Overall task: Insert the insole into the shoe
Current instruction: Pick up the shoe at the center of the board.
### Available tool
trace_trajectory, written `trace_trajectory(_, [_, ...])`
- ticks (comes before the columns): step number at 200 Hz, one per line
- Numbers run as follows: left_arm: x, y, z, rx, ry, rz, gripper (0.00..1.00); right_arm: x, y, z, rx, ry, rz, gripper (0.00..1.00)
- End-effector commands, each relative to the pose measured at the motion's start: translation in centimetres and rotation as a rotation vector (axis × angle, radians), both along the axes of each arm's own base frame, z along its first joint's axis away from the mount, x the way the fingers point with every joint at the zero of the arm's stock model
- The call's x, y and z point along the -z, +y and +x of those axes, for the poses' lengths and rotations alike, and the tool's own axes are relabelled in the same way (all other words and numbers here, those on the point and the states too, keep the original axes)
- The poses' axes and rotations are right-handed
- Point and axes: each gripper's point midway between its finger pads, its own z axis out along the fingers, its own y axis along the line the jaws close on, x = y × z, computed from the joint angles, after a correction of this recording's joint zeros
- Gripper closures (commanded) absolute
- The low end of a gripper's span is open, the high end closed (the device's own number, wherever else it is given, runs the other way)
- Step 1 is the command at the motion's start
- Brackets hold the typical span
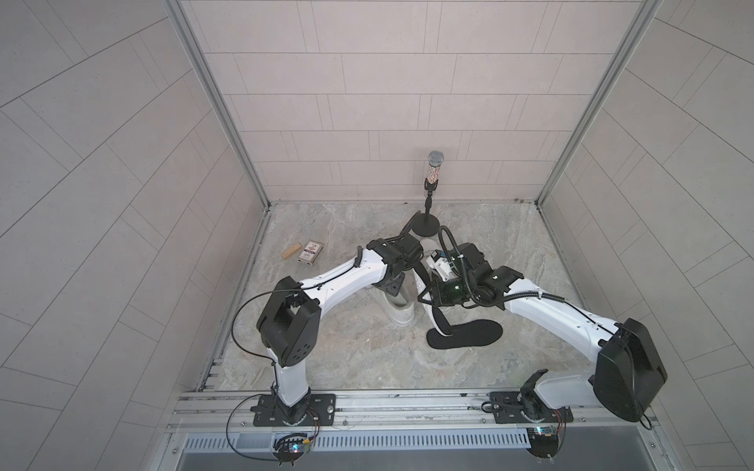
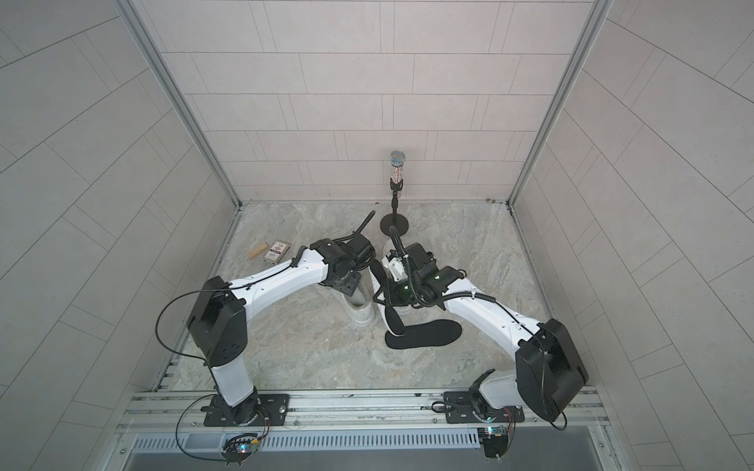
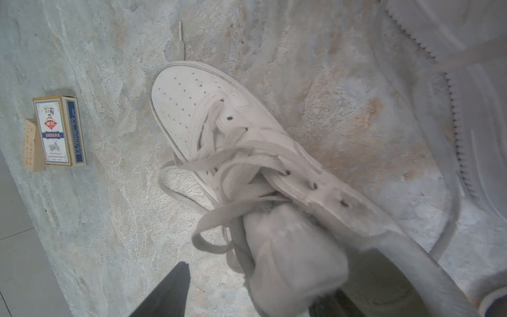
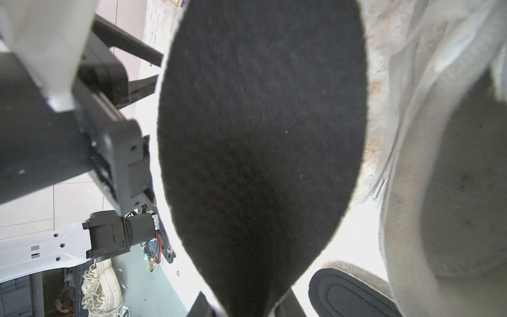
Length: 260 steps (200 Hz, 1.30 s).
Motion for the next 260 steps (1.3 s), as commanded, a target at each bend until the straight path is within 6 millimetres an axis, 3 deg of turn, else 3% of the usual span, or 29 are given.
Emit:
trace_trajectory(1, [0.8,0.9,0.2,-0.085,0.001,-0.012,0.3,-0.4,-0.3,-0.2,0.001,-0.022,0.004,0.71])
trace_trajectory(65, [0.6,-0.8,-0.4,-0.157,-0.002,-0.182,0.29,0.0,-0.2,-0.1,0.0,-0.022,-0.001,0.71])
trace_trajectory(116, [1.4,0.9,0.2,-0.258,-0.089,-0.139,0.28,0.1,-0.4,-0.2,-0.002,-0.022,-0.005,0.71])
trace_trajectory(150, [1.6,0.6,0.8,-0.299,-0.111,-0.179,0.29,0.4,-0.3,-0.3,-0.006,-0.02,-0.006,0.71])
trace_trajectory(166, [1.1,1.3,0.9,-0.315,-0.135,-0.173,0.37,0.4,-0.2,-0.4,-0.015,-0.021,-0.005,0.71])
trace_trajectory(190, [0.0,2.4,1.0,-0.288,-0.143,-0.134,0.63,0.6,0.2,-1.4,-0.069,-0.021,-0.021,0.71])
trace_trajectory(223, [0.0,1.5,0.4,-0.17,-0.027,-0.175,0.92,1.1,1.1,-2.9,-0.156,-0.018,-0.071,0.73])
trace_trajectory(240, [0.2,0.9,0.0,-0.144,0.021,-0.241,1.0,0.7,1.7,-3.3,-0.178,-0.022,-0.08,0.74])
trace_trajectory(260, [-0.2,0.5,-0.1,-0.13,0.043,-0.305,1.0,-0.1,2.4,-3.6,-0.181,-0.016,-0.044,0.75])
